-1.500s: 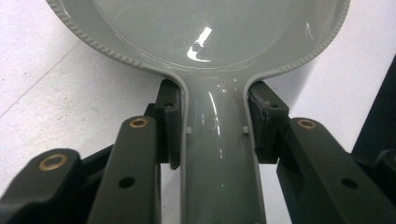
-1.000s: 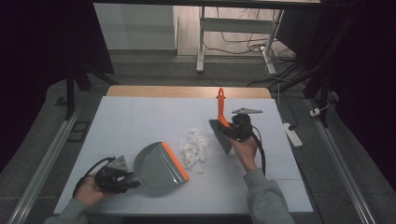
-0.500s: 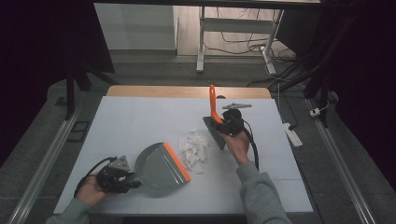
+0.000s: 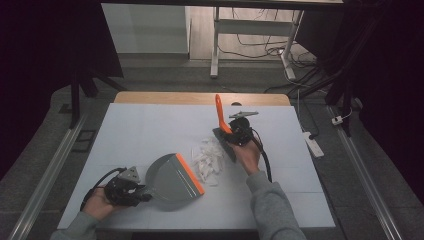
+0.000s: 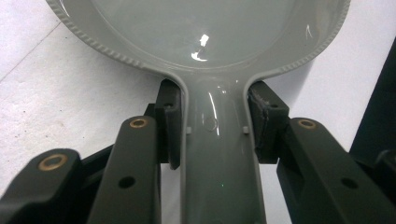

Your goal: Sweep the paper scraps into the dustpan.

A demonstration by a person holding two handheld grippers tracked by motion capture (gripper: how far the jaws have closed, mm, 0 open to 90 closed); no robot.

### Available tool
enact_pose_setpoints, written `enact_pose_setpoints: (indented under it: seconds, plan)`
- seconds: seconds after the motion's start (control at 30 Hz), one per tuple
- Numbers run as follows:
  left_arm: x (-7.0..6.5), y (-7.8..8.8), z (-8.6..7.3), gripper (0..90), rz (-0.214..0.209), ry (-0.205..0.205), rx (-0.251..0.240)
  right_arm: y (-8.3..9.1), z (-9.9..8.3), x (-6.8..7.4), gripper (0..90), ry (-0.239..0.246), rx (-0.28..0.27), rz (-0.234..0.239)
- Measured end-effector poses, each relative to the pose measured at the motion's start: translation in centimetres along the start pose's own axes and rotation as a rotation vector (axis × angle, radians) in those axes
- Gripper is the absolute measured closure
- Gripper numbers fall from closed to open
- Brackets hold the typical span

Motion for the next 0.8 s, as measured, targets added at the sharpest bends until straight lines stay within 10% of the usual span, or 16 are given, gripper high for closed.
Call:
enact_pose_setpoints:
  seconds: [0.4, 0.8]
  plan:
    - [0.0, -0.1, 0.1, 61.9, -0.003, 0.007, 0.003, -1.3, -0.3, 2.2, 70.6, 0.013, 0.028, 0.052]
    - [0.0, -0.1, 0.1, 61.8, -0.004, 0.011, 0.003, -2.0, -0.7, 8.0, 70.6, 0.077, 0.044, 0.167]
Point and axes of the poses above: each handheld gripper's, and its own axes: y roughly backward along the jaws, z roughly out of its top, x roughly to its left, the point moved 8 cm from there along -y, roughly forward along the jaws, and after that the axes turned 1 degree about -z, right-handed, at the moved point
